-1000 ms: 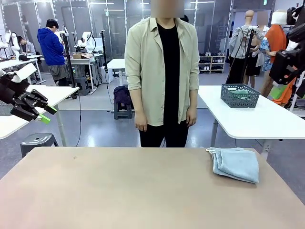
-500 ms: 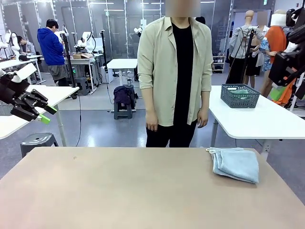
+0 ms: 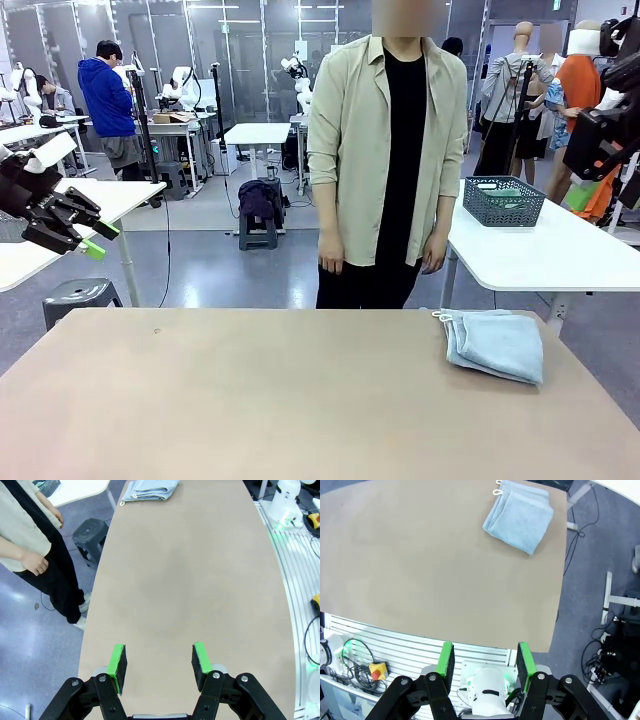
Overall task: Fold the towels and place them in the basket.
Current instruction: Stack the folded Towel with hook on the right side of the table.
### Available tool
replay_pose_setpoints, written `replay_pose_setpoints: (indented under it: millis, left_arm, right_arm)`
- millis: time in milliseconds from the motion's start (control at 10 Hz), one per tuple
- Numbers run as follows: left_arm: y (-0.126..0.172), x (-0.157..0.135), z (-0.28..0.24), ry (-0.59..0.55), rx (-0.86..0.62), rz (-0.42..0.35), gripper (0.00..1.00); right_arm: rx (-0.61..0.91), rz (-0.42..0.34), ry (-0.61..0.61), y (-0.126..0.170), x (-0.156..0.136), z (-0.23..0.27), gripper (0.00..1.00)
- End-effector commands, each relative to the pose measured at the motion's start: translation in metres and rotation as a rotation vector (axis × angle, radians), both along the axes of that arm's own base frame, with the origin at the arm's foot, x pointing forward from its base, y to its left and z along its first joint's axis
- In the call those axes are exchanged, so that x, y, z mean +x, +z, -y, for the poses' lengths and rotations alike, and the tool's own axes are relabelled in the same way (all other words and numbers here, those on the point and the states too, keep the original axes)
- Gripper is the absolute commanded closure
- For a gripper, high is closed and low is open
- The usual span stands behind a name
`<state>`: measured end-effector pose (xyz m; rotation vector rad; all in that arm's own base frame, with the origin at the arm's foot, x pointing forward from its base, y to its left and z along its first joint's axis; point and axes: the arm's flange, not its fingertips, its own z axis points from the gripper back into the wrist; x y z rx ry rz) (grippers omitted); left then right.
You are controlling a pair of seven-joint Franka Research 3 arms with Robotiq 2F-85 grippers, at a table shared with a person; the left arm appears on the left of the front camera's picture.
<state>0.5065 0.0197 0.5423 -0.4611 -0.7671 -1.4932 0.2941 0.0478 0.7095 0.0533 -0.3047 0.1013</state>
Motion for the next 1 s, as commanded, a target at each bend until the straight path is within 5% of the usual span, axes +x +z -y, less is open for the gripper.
replay_pose_setpoints:
  millis: [0,600,900]
  left_arm:
    - [0.001,-0.001,-0.001,-0.006,0.013,0.001,0.33]
    - [0.000,0.000,0.000,0.000,0.000,0.000,0.33]
    - [0.081,0.000,-0.003,0.088,-0.204,-0.191,0.33]
  right_arm:
    - [-0.002,0.006,-0.006,0.002,0.001,0.001,0.37]
    - [0.000,0.000,0.000,0.000,0.000,0.000,0.37]
    - [0.300,0.075,-0.033,0.055,-0.019,0.046,0.37]
